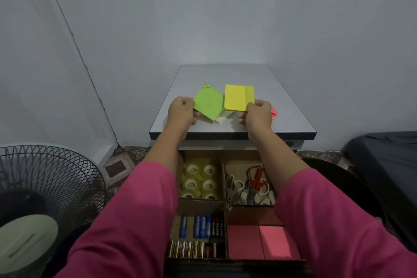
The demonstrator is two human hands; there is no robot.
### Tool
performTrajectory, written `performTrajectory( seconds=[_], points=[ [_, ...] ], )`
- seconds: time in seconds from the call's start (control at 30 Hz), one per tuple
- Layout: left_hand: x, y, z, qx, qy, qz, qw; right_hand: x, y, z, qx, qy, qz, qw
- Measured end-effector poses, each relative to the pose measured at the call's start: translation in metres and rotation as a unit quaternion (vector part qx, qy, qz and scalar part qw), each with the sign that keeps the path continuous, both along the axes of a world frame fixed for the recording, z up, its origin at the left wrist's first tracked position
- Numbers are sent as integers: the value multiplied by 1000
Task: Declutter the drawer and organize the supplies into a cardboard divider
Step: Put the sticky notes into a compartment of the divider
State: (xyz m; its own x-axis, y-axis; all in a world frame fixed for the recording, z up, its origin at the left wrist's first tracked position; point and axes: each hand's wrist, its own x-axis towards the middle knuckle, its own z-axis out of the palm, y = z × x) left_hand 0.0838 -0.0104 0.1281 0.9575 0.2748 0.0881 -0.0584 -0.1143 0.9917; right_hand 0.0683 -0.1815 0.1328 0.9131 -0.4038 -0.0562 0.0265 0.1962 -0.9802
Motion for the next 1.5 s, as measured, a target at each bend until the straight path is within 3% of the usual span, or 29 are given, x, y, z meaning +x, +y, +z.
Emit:
performTrajectory(
  seconds=[0.17,0.37,0.6,0.73,0.87,1.0,1.13,1.23,1.33,1.5],
  points=[
    [-21,10,4,-57,-16,-53,997,-23,-13,3,20,-43,91,995],
    [-81,6,-14,-86,-4,-194,977,-75,-64,-10,-89,-40,197,976],
    [-142,-17,-52,93,33,-273,957,-136,-123,-40,-183,54,295,936],
    [-159,-43,-64,170,48,-258,950,-160,-135,-51,-300,130,327,887],
    [-172,-61,-74,318,24,-268,909,-169,-134,-54,-400,199,352,822],
    [-180,-70,-82,484,-30,-285,827,-170,-120,-53,-510,216,340,760],
    [-188,-81,-87,558,-59,-297,772,-170,-97,-64,-675,204,272,655],
    [-188,-83,-89,599,-99,-282,743,-173,-85,-72,-723,204,247,612],
    [-189,-83,-89,623,-109,-278,722,-175,-81,-73,-736,210,223,603],
    [-190,-80,-92,629,-134,-285,711,-176,-83,-73,-712,210,192,642]
  ],
)
